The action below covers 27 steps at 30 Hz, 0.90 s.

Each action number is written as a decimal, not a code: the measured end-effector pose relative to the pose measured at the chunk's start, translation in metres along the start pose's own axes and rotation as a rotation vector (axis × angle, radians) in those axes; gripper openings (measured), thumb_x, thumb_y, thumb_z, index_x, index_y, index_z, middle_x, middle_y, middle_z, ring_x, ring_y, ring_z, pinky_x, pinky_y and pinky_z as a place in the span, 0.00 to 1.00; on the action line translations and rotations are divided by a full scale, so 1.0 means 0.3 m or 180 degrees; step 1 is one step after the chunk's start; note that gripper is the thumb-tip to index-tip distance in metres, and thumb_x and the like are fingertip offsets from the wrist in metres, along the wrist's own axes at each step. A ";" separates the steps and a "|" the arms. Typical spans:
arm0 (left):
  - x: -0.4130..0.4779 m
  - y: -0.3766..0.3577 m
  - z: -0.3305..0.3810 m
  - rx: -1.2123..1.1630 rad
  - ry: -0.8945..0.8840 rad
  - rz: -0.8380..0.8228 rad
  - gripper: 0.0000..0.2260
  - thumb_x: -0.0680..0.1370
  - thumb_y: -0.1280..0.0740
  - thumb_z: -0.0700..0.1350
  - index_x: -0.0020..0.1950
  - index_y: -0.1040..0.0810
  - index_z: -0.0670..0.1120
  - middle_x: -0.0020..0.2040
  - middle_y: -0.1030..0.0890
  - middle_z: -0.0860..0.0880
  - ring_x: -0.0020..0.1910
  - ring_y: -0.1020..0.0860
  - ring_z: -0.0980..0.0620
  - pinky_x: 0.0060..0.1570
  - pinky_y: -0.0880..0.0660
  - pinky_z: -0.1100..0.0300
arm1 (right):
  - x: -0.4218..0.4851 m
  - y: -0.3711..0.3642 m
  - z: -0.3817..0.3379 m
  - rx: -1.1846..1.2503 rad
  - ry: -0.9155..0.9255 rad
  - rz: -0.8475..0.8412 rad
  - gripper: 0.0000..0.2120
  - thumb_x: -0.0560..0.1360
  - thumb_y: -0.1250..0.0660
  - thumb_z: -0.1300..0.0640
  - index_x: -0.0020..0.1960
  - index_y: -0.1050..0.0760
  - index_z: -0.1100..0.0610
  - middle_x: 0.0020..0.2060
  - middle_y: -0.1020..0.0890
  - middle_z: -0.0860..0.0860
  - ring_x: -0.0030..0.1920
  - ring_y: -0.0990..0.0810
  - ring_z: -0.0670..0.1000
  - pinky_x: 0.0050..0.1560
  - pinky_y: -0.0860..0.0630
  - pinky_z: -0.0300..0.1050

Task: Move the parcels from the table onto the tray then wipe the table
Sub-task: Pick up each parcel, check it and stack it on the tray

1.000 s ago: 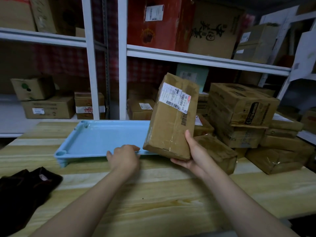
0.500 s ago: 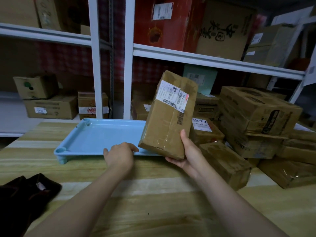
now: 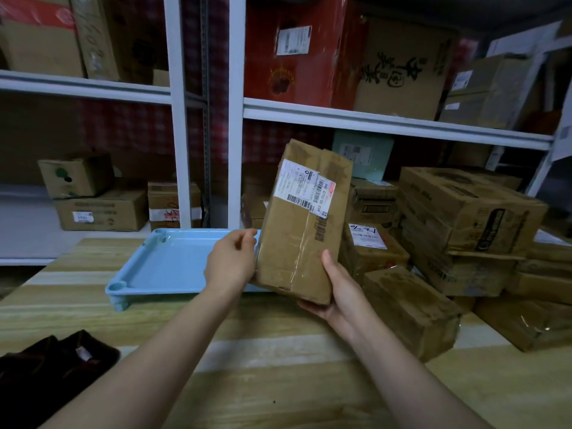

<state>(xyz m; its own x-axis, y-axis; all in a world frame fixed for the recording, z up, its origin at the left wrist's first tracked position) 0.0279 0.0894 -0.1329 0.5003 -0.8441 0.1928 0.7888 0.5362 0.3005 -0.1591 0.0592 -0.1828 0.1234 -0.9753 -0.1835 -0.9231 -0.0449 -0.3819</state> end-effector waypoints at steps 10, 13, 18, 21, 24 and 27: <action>-0.146 -0.063 0.138 -0.0316 -0.0279 -0.0501 0.16 0.80 0.36 0.49 0.67 0.29 0.54 0.55 0.25 0.56 0.53 0.24 0.51 0.59 0.25 0.45 | -0.113 0.087 -0.099 0.0256 0.0380 -0.0259 0.26 0.74 0.34 0.38 0.69 0.27 0.45 0.61 0.18 0.55 0.60 0.19 0.61 0.51 0.19 0.65; -0.171 -0.079 0.150 -0.0376 -0.0201 -0.0623 0.16 0.80 0.36 0.46 0.67 0.30 0.56 0.61 0.24 0.54 0.54 0.25 0.51 0.60 0.25 0.45 | -0.126 0.127 -0.130 0.0286 0.0348 -0.0124 0.23 0.78 0.39 0.36 0.67 0.25 0.45 0.58 0.16 0.54 0.58 0.19 0.60 0.52 0.21 0.71; -0.202 -0.074 0.202 -0.0629 -0.0283 -0.0649 0.21 0.80 0.36 0.44 0.71 0.35 0.58 0.65 0.27 0.54 0.54 0.28 0.53 0.60 0.27 0.50 | -0.145 0.132 -0.169 0.0024 0.0419 -0.0127 0.21 0.78 0.39 0.36 0.67 0.24 0.42 0.60 0.16 0.52 0.61 0.19 0.58 0.58 0.24 0.71; -0.209 -0.048 0.230 -0.0805 -0.0240 -0.0609 0.18 0.82 0.39 0.49 0.72 0.34 0.56 0.67 0.27 0.53 0.56 0.29 0.53 0.59 0.29 0.52 | -0.163 0.125 -0.196 -0.0134 0.0473 -0.0142 0.19 0.78 0.39 0.37 0.65 0.23 0.41 0.60 0.16 0.52 0.61 0.20 0.59 0.61 0.25 0.70; -0.213 -0.027 0.243 -0.0957 -0.0183 -0.0606 0.18 0.82 0.41 0.53 0.72 0.32 0.55 0.68 0.27 0.52 0.62 0.28 0.50 0.64 0.28 0.47 | -0.177 0.119 -0.214 -0.0408 0.0474 -0.0076 0.22 0.76 0.39 0.34 0.66 0.25 0.40 0.59 0.17 0.51 0.61 0.20 0.57 0.59 0.23 0.68; -0.221 -0.010 0.249 -0.1031 -0.0180 -0.0621 0.17 0.82 0.43 0.53 0.71 0.31 0.56 0.66 0.28 0.53 0.60 0.29 0.52 0.65 0.29 0.44 | -0.189 0.112 -0.215 -0.0564 0.0298 -0.0070 0.25 0.73 0.38 0.31 0.62 0.20 0.44 0.54 0.14 0.52 0.58 0.18 0.57 0.58 0.21 0.65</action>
<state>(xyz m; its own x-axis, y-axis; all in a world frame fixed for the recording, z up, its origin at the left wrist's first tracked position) -0.0344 0.1439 -0.0769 0.3162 -0.9240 0.2152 0.9438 0.3294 0.0275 -0.2205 0.0990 -0.1266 0.1176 -0.9891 -0.0886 -0.9713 -0.0960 -0.2178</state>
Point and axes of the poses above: each hand's wrist, its own x-axis towards the middle knuckle, its own y-axis out of the back of the hand, z = x × y, the point moved 3 cm from there along x, towards the middle knuckle
